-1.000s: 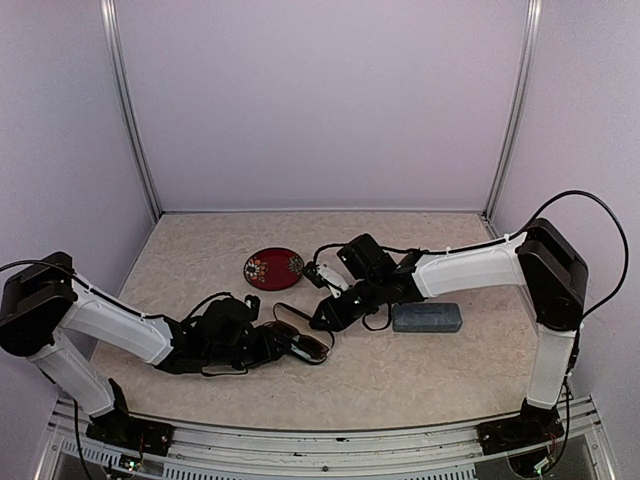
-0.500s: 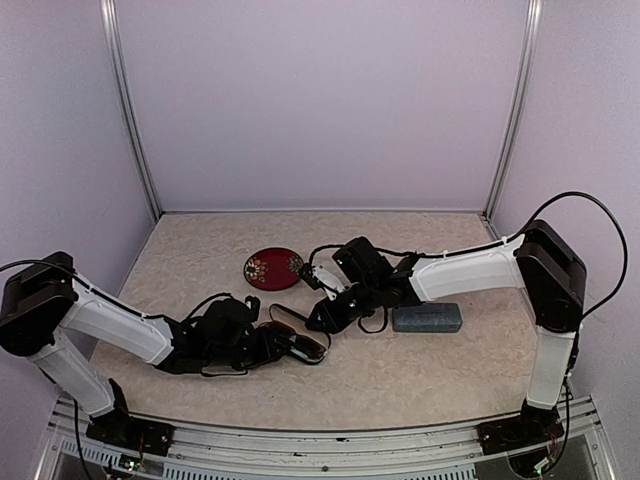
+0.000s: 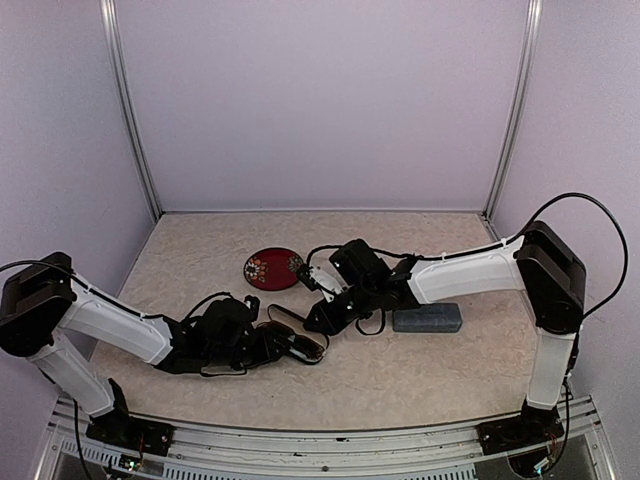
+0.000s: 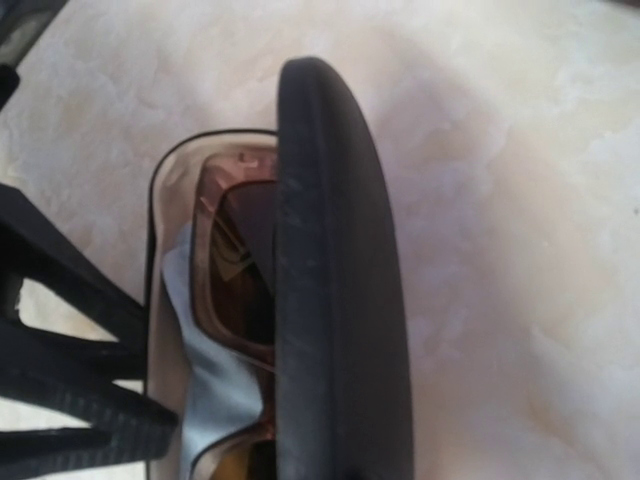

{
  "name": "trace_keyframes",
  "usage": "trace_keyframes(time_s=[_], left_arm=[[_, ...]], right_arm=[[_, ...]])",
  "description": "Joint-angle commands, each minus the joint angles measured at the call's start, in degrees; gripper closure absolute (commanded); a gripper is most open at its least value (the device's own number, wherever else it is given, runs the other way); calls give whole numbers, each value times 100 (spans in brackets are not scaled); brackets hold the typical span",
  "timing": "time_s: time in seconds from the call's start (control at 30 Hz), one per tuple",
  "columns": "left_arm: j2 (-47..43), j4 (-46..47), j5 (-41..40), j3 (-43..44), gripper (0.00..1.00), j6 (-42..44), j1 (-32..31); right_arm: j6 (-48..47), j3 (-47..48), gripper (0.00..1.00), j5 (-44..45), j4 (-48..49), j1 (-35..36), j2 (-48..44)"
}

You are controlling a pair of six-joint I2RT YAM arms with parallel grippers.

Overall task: Organize the sunglasses
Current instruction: Close the case with sunglasses at the center of the board.

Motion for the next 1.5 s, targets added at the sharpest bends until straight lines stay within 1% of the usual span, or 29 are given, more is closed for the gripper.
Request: trace_keyframes(time_s=[0.0,1.0,1.47], left_arm=[[-131,889,-83,277,66,238,39],[-172,1137,-54,302,64,314,110],[-334,1469,-7,232,63,503,174]], right_arm=[[152,-164,85,-1480,-85,876,388],[379,-387,82,-1831,309,1211,436],[434,-430,82,-1774,324,1296,471]])
